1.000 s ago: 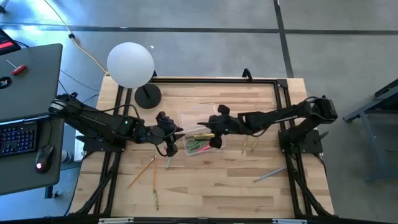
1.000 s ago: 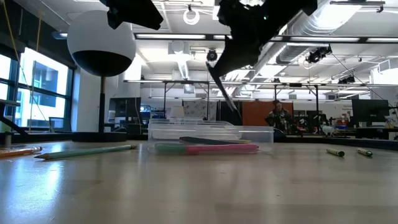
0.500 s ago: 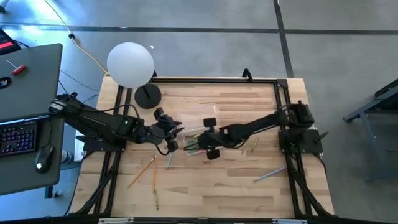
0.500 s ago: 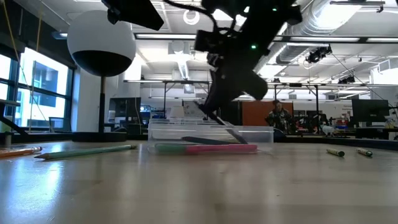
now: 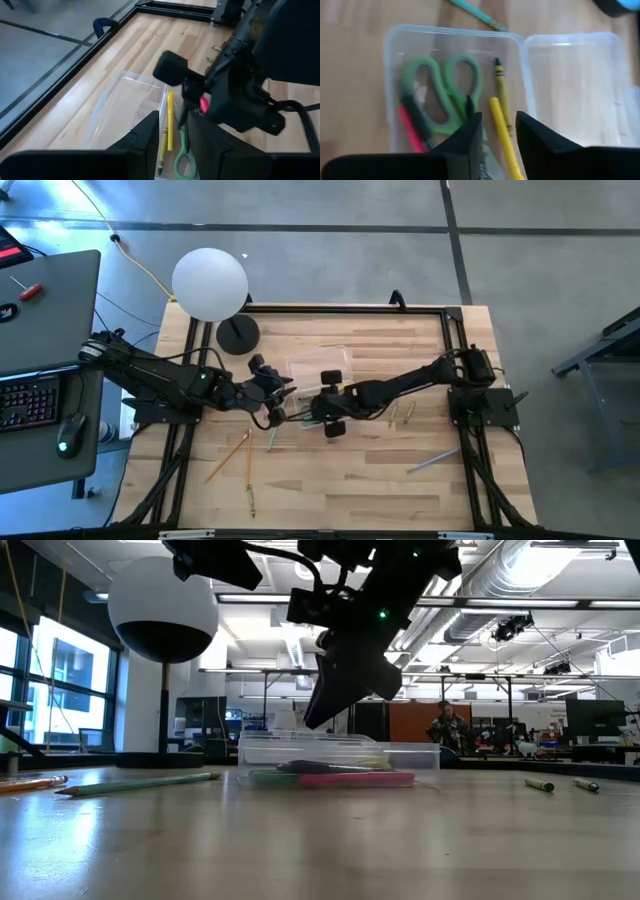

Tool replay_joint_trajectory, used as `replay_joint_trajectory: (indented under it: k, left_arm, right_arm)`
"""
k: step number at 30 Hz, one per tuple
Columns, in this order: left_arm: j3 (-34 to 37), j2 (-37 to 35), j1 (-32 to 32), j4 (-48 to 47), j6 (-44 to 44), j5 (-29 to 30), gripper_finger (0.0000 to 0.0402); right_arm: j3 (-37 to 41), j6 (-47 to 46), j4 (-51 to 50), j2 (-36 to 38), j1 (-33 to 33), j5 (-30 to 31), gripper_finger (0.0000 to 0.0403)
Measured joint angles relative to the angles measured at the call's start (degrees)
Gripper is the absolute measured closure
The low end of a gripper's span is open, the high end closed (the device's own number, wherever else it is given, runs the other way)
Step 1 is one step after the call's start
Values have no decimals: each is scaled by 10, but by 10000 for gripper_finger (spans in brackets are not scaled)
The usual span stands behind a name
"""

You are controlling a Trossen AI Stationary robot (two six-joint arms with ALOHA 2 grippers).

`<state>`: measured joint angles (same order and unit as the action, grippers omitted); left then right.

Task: Pick & place school supplies into a supply box
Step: Put the blue pencil into the transparent supply box

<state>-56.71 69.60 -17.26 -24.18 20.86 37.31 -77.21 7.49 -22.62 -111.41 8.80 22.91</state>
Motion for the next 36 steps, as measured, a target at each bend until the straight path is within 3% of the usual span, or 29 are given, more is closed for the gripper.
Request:
replay_joint_trajectory:
  k: [5,12,18,23,27,32,36]
  left_arm:
    - [0,0,0,0,2,-7,266]
    - [0,0,0,0,3,-7,266]
    - [0,0,0,2,4,-7,266]
    - [0,0,0,3,4,-7,266]
    - [0,0,0,4,4,-7,266]
    - [0,0,0,6,8,-7,266]
    - [0,0,0,6,21,-7,266]
  right_arm:
    - [0,-36,-70,44,26,15,287]
    - [0,-217,-225,133,78,-66,284]
    - [43,-332,-352,171,163,-92,284]
    - [108,-425,-351,182,239,-222,284]
    - [143,-464,-334,182,292,-280,284]
    - [172,-458,-266,182,327,-292,284]
    - [203,-411,-191,182,341,-259,284]
